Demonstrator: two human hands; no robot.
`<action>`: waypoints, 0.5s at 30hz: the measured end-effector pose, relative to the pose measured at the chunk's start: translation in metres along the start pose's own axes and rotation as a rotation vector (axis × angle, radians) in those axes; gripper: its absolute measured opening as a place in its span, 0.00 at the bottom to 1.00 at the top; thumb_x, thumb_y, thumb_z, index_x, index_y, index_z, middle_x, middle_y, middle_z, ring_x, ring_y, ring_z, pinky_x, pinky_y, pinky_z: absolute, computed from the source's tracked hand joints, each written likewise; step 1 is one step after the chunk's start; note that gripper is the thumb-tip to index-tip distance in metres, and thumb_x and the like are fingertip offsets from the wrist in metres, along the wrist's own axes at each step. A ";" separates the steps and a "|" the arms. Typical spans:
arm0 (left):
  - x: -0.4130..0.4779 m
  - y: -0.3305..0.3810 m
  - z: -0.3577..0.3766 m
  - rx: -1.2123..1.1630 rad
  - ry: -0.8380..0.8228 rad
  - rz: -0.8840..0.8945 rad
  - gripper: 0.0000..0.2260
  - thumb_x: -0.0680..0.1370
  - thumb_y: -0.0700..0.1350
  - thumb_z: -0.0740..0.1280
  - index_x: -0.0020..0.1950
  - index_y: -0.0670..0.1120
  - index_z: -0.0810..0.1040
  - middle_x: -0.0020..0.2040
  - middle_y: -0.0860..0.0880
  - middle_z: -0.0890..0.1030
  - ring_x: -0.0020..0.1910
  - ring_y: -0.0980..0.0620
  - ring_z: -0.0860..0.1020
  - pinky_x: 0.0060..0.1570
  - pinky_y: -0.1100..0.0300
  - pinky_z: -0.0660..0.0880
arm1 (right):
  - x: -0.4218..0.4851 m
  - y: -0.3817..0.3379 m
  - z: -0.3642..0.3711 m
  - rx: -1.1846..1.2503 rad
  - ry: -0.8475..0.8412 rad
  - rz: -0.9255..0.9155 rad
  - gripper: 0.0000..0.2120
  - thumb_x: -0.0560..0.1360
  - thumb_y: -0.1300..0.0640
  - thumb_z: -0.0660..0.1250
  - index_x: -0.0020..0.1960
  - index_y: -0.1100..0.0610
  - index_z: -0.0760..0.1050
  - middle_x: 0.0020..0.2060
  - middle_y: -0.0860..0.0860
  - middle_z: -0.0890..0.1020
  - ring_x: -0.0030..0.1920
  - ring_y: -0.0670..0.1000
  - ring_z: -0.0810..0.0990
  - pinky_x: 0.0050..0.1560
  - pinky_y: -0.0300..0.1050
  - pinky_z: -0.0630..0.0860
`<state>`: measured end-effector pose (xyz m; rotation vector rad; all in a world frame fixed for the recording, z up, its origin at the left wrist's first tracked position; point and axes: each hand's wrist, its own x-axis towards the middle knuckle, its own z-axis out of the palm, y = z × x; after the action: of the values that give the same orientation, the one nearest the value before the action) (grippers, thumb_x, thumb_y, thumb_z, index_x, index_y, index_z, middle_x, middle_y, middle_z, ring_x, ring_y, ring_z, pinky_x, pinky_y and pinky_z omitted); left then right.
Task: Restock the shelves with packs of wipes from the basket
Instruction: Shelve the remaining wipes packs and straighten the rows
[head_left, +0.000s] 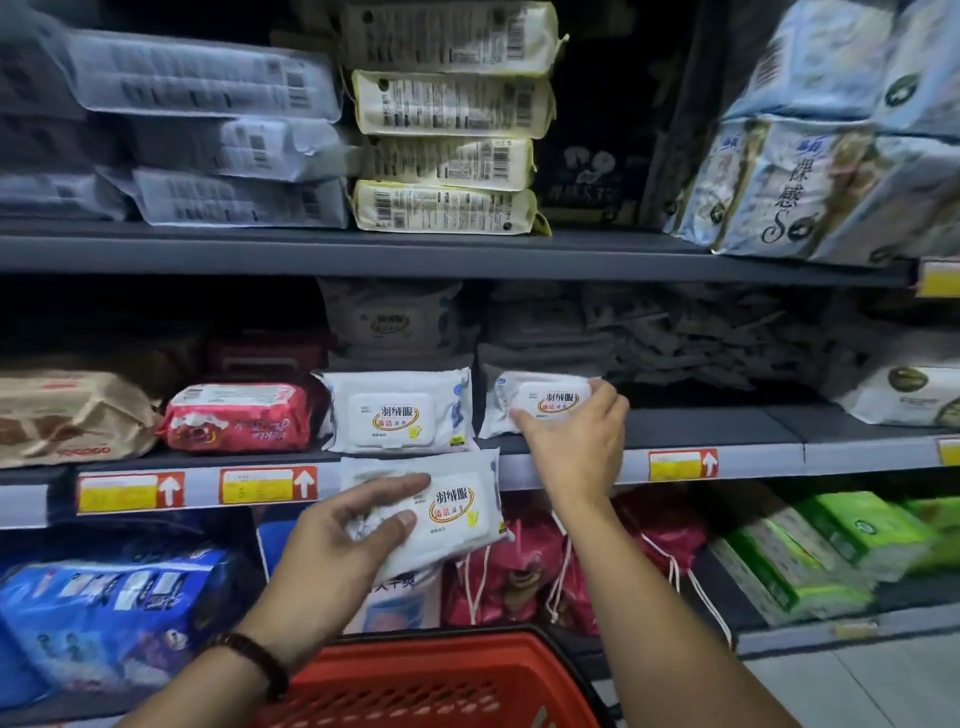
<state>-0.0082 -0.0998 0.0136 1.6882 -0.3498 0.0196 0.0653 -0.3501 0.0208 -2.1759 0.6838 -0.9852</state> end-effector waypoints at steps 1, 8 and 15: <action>0.003 0.003 0.003 0.010 -0.003 0.011 0.14 0.80 0.36 0.72 0.57 0.54 0.89 0.58 0.62 0.86 0.62 0.65 0.81 0.65 0.68 0.74 | 0.003 0.001 0.003 -0.007 -0.011 -0.004 0.47 0.61 0.37 0.84 0.69 0.60 0.69 0.62 0.59 0.75 0.61 0.64 0.79 0.61 0.55 0.77; 0.013 0.019 0.015 0.022 -0.008 0.018 0.15 0.80 0.35 0.72 0.59 0.53 0.88 0.59 0.61 0.86 0.64 0.65 0.80 0.69 0.61 0.73 | 0.016 0.005 -0.005 -0.031 -0.114 -0.035 0.41 0.69 0.38 0.79 0.72 0.59 0.69 0.65 0.60 0.74 0.63 0.64 0.78 0.61 0.56 0.77; 0.032 0.048 0.041 -0.049 -0.081 0.141 0.25 0.81 0.33 0.70 0.70 0.60 0.81 0.68 0.63 0.82 0.69 0.65 0.77 0.63 0.73 0.74 | 0.051 0.015 -0.069 0.029 -0.399 -0.007 0.20 0.76 0.37 0.71 0.57 0.51 0.83 0.55 0.53 0.85 0.58 0.56 0.81 0.57 0.49 0.77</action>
<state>0.0027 -0.1519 0.0608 1.6158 -0.5259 0.0468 0.0370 -0.4172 0.0685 -2.2564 0.4675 -0.5329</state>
